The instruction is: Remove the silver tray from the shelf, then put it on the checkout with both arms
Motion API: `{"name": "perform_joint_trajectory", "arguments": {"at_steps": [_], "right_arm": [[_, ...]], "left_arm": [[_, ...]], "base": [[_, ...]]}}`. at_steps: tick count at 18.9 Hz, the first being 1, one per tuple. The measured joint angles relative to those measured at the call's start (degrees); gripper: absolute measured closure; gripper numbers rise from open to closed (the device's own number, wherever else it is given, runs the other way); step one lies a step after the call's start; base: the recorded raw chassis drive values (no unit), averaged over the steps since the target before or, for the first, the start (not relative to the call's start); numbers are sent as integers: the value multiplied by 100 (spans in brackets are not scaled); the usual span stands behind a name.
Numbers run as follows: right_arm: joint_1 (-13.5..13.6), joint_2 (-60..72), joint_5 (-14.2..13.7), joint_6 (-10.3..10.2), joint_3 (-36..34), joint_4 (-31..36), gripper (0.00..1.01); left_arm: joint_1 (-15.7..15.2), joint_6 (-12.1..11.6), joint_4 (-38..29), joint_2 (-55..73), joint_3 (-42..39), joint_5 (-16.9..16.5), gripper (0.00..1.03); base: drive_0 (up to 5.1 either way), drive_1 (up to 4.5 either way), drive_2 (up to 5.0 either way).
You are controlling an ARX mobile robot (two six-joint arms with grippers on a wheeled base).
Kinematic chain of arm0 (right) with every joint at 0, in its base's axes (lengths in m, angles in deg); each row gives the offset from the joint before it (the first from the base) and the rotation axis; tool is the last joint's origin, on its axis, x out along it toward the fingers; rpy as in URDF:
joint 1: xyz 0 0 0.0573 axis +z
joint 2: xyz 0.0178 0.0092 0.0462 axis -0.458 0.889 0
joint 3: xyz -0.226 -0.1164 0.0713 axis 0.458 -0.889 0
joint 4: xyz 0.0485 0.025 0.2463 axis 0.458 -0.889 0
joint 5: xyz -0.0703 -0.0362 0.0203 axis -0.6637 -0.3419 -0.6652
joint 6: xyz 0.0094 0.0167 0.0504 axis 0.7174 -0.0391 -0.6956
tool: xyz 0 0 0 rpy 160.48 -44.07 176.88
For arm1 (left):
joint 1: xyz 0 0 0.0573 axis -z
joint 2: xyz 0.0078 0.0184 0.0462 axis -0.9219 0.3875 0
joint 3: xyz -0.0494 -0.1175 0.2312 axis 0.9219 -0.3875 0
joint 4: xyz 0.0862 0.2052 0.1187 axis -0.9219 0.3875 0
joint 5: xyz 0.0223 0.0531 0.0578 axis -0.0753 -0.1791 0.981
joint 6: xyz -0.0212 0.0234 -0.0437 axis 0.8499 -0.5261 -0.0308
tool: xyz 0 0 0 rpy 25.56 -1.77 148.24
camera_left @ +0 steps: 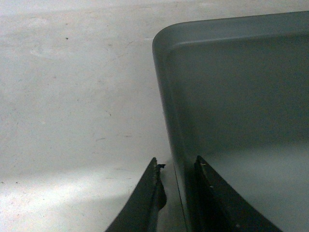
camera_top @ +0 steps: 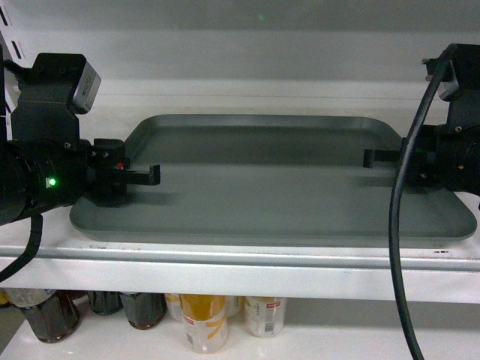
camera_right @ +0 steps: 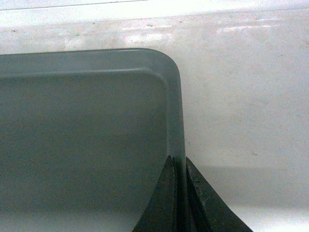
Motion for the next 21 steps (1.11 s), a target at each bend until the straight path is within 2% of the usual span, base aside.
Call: {"name": "perform_joint_trajectory", "arguments": {"at_steps": [2,4,6,15,21], "right_arm": [[-2,-4,26,-81,-4,4,98],[-4,-46,20,-85,-33,-9,98],[-4,-81,26,-79,-81,52,98],[2,-844,31,52,-461,262,98],[79,-1587,-17,52,-632,-291,98]], "left_arm": [[11,-15,13,-26,0,-77,93],[57,315,50,-70,0,2,99],[74,448,116,-109,0,7,99],[101,448,339,-826,-168,7,99],[125,409,839,-1495,-278,-28,99]], "base": [[0,0,0],[0,0,0],[0,0,0],[0,0,0],[0,0,0]]}}
